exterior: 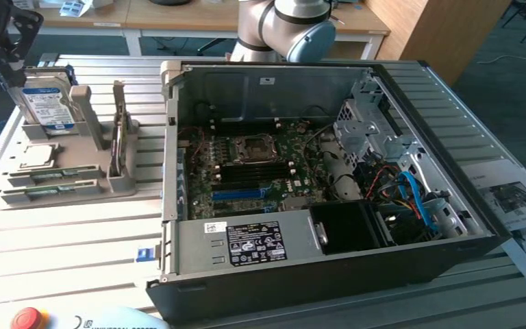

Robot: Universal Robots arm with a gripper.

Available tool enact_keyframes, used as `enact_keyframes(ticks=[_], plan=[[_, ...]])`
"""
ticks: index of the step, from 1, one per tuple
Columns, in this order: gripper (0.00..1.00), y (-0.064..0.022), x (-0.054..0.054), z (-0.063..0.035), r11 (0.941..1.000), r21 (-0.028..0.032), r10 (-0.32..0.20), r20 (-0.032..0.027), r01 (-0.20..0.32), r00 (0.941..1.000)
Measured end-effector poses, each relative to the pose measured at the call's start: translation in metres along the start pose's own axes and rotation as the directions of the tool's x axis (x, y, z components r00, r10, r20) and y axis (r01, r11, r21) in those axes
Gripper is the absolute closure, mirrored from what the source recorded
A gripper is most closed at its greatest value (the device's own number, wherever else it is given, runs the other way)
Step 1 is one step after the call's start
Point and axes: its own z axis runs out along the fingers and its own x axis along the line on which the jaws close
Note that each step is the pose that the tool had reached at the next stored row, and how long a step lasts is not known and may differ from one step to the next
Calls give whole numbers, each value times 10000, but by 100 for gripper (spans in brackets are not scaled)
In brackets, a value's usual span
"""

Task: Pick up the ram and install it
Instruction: 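Pick up the ram and move it above insertion slot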

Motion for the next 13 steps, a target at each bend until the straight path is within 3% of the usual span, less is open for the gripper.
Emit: enact_keyframes(ticks=[7, 13], plan=[[90, 0, 1, 7, 9965, 49, -831, -75, 832, 9965], [90, 0, 1, 17, 9869, 147, -1604, -146, 1606, 9869]])
